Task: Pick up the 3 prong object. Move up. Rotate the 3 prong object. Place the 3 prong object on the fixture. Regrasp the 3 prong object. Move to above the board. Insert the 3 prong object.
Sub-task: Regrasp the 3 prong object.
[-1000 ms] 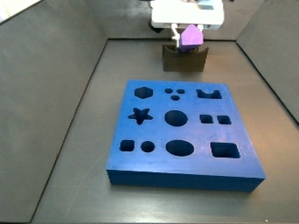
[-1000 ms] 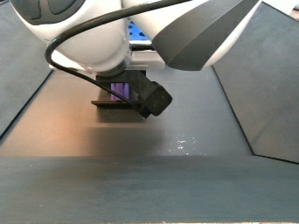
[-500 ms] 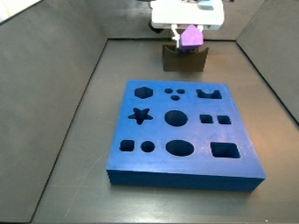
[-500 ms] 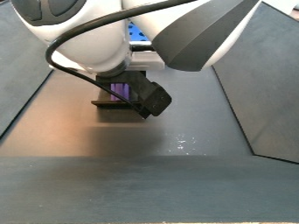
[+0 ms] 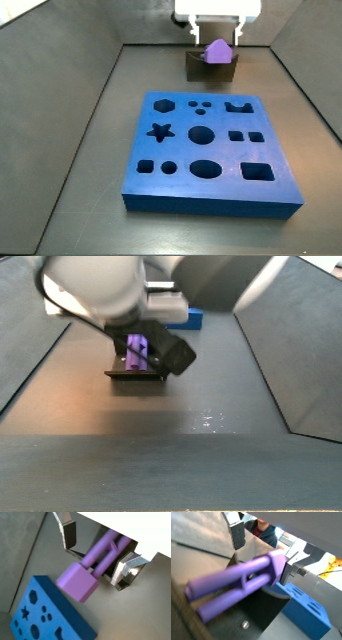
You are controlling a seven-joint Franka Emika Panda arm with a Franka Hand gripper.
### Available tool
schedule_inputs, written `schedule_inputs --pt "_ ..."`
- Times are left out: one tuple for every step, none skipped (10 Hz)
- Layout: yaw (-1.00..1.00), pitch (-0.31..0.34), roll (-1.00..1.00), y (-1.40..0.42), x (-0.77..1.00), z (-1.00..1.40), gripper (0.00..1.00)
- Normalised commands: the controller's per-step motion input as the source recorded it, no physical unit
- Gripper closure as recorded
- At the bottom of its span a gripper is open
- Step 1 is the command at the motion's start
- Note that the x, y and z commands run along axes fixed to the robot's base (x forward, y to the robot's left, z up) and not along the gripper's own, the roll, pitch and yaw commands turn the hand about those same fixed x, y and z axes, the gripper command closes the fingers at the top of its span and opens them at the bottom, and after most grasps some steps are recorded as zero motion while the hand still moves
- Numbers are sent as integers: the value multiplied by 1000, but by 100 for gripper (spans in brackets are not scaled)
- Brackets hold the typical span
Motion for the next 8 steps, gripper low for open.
schedule_inputs --pt "58 -11 41 -5 -42 1000 0" --pt "55 -5 21 -3 -46 976 0" --pt "47 1 3 -1 -47 724 0" --pt "43 4 -8 1 -42 532 0" --pt "37 3 -14 3 -40 274 0" --pt "26 60 1000 -1000 -11 951 0" --pt "26 60 1000 -1000 -5 862 0" --pt "26 57 1000 -1000 -17 850 0"
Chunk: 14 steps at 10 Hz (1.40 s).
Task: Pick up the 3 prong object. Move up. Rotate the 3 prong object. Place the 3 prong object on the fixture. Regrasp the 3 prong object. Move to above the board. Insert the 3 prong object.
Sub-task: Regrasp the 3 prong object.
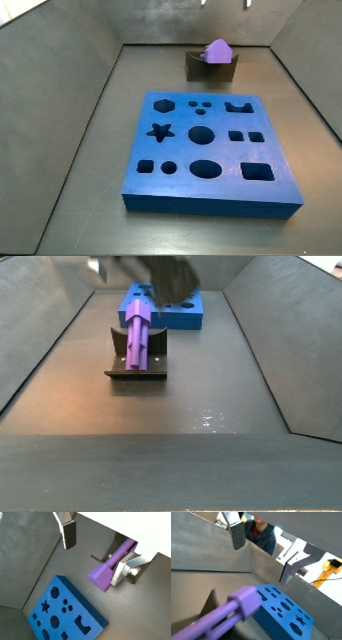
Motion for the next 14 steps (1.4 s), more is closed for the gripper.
schedule_inputs --pt "25 48 1000 -1000 -54 785 0" --pt "24 43 1000 -778 -54 495 0" --pt "24 42 1000 -581 -37 252 0" --pt "24 41 1000 -445 -17 108 0" --pt "25 43 1000 -96 13 32 0" --pt "26 44 1000 2 9 25 0" --pt "26 41 1000 -5 20 -4 0" --pt "26 41 1000 -21 25 -4 0" --pt "28 41 1000 -24 24 7 0" --pt "30 44 1000 -21 23 8 0" --pt "31 49 1000 -21 21 5 0" --pt "32 53 1000 -19 24 5 0" --pt "36 64 1000 -23 40 -3 0" --pt "38 68 1000 -27 51 -8 0"
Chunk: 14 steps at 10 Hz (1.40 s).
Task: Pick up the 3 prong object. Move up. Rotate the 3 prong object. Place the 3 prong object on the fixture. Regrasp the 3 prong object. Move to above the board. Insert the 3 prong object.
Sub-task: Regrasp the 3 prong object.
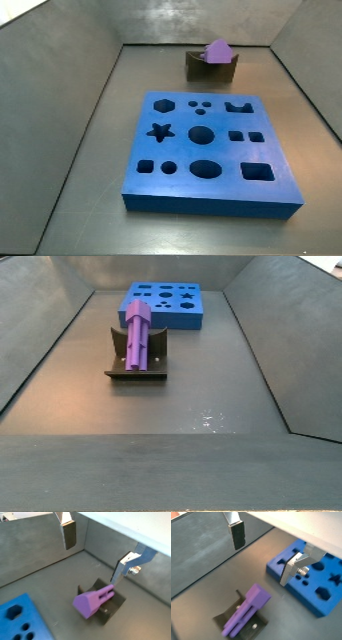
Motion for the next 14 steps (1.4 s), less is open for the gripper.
schedule_inputs --pt "42 80 1000 -31 69 -13 0" --pt "47 95 1000 -34 86 -15 0" --pt "52 109 1000 -37 99 -12 0" --pt "59 125 1000 -40 113 -16 0" --pt "69 144 1000 -43 127 -19 0" --pt "79 161 1000 -44 144 -18 0" --pt "99 184 1000 -50 168 -15 0" --pt "119 203 1000 -52 196 -18 0" --pt "145 223 1000 -53 227 -21 0" --pt "190 246 1000 -58 276 -19 0" --pt "237 263 1000 -61 314 -23 0" --pt "265 261 953 -60 344 -21 0" --pt "289 199 687 -67 436 -24 0" --pt "295 158 533 -69 489 -24 0"
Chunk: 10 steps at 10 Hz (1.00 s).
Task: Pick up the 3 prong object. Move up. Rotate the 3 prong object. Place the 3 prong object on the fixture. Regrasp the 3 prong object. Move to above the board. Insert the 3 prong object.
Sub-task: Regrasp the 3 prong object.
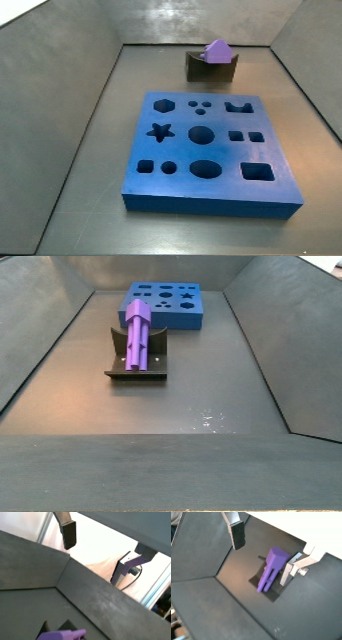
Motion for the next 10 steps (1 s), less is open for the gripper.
schedule_inputs --pt "292 121 379 -71 537 -25 0" --pt "285 95 296 -62 567 -19 0" --pt "263 44 211 -55 599 -14 0" --pt "231 2 183 -62 609 -19 0" --pt "199 -9 178 -63 612 -19 0" --pt "179 -10 177 -63 613 -20 0" --pt "132 -9 177 -61 613 -20 0" --pt "111 -6 174 -60 611 -22 0" --pt "95 3 167 -59 604 -27 0" --pt "84 15 158 -56 596 -32 0"
